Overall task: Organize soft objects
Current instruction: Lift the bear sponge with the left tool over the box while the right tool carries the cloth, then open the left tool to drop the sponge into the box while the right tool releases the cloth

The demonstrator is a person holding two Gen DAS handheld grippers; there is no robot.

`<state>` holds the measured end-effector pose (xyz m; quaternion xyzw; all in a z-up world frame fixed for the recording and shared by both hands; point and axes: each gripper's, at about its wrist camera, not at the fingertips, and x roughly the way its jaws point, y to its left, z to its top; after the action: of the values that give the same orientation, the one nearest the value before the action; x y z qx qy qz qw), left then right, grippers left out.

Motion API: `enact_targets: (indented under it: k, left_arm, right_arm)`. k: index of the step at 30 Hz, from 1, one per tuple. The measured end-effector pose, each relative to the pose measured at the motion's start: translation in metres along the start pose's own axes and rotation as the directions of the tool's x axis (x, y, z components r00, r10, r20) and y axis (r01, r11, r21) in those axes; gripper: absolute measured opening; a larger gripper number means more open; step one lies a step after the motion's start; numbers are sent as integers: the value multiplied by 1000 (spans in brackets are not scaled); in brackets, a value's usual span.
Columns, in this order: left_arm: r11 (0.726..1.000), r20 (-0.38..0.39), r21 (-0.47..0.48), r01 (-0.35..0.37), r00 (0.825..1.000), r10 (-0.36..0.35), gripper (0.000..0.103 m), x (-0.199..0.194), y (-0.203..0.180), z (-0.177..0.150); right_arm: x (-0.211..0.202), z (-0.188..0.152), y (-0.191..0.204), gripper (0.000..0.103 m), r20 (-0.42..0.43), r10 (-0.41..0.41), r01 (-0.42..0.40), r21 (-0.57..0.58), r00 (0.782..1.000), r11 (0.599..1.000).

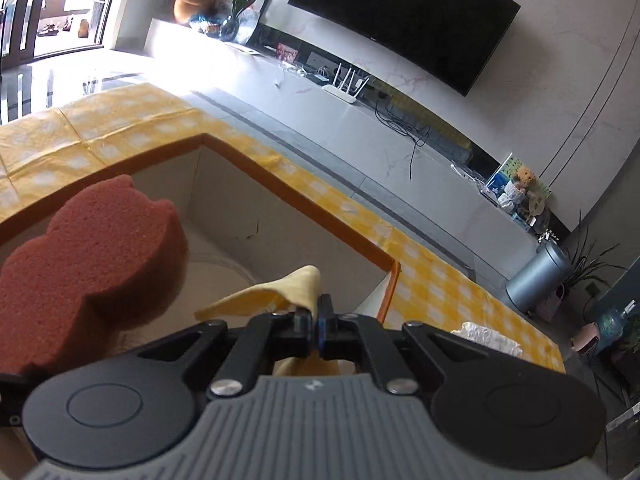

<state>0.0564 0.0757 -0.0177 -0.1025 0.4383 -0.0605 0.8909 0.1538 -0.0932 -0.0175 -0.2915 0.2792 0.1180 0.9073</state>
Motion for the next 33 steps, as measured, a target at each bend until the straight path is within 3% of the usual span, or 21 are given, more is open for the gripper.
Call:
enact_targets:
  k: [4, 10, 17, 22, 24, 26, 29, 33]
  left_arm:
    - [1000, -1, 3, -27, 1000, 27, 68, 3, -1, -1]
    - [1000, 28, 28, -12, 1000, 11, 68, 7, -5, 3]
    - [1000, -59, 9, 2, 998, -1, 70, 24, -9, 3]
    - [999, -36, 19, -40, 999, 40, 82, 20, -13, 2]
    - [999, 0, 45, -25, 1000, 25, 92, 8, -17, 1]
    - [998, 83, 43, -51, 995, 47, 94, -8, -20, 0]
    - [997, 209, 25, -76, 975, 70, 97, -33, -20, 1]
    - [988, 318, 99, -121, 944, 83, 97, -49, -25, 0]
  right_arm:
    - [11, -5, 3, 1, -34, 0, 0, -9, 999, 1000]
    - [10, -13, 10, 1, -41, 23, -23, 3, 999, 1000]
    - [9, -16, 2, 1, -28, 40, -39, 52, 999, 998]
    - [5, -16, -2, 1, -21, 43, -41, 73, 999, 996]
    - [4, -16, -2, 2, -14, 45, -43, 80, 999, 996]
    - [3, -16, -2, 2, -13, 48, -47, 83, 999, 995]
    - [3, -17, -3, 2, -13, 50, -48, 88, 999, 995]
    - [1, -17, -2, 2, -11, 58, -57, 93, 998, 994]
